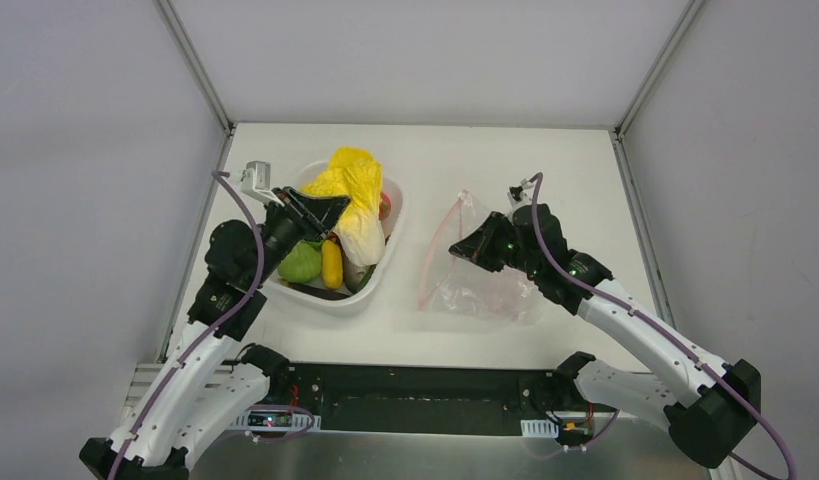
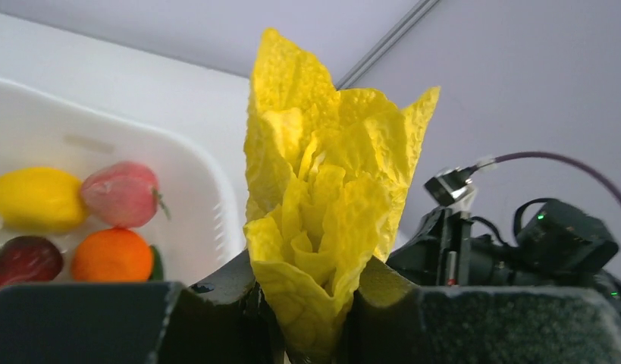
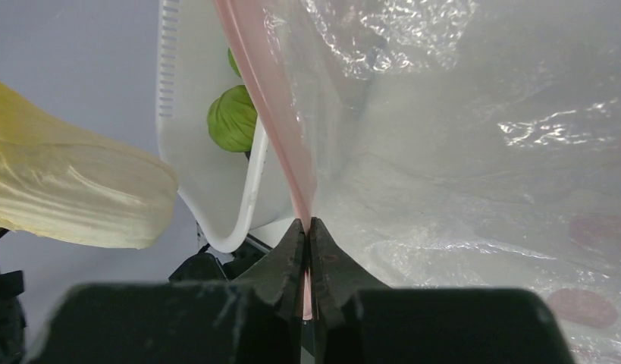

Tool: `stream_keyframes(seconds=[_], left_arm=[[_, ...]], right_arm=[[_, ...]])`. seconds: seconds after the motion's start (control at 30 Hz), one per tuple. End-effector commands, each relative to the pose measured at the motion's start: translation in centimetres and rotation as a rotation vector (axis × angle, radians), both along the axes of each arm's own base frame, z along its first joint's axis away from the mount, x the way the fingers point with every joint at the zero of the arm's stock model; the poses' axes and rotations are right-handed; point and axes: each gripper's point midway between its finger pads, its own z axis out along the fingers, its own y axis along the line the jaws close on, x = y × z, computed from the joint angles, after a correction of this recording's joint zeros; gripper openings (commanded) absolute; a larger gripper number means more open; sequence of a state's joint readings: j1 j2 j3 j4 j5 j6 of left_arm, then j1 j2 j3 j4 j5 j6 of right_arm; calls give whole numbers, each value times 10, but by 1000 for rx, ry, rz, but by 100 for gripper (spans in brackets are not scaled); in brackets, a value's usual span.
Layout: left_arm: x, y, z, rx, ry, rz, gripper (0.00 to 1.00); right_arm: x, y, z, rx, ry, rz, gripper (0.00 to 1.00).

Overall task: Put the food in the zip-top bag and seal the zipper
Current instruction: Place the fake vegetable in the zipper food storage bag.

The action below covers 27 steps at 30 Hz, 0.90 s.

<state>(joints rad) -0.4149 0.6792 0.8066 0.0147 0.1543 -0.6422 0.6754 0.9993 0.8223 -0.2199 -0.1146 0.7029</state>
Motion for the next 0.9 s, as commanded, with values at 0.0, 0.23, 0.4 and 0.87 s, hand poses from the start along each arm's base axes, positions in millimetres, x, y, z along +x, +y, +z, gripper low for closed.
stream_keyframes(seconds=[0.0,0.23,0.4,0.87], left_arm=[[-10,-10,59,-325,-184,-58,0],[-14,-27,66,-437,-244,-74,0],[-15,-45,64,-479,-245,-80,0],[-6,-57,42,-555,-207,-73,0]], right_arm=[[-1,14,28,148,-3,9,6],[-6,24,38,279,40,11,6],[-6,26,47,356,52,-4,5],[-8,33,61,462,79,6,4]])
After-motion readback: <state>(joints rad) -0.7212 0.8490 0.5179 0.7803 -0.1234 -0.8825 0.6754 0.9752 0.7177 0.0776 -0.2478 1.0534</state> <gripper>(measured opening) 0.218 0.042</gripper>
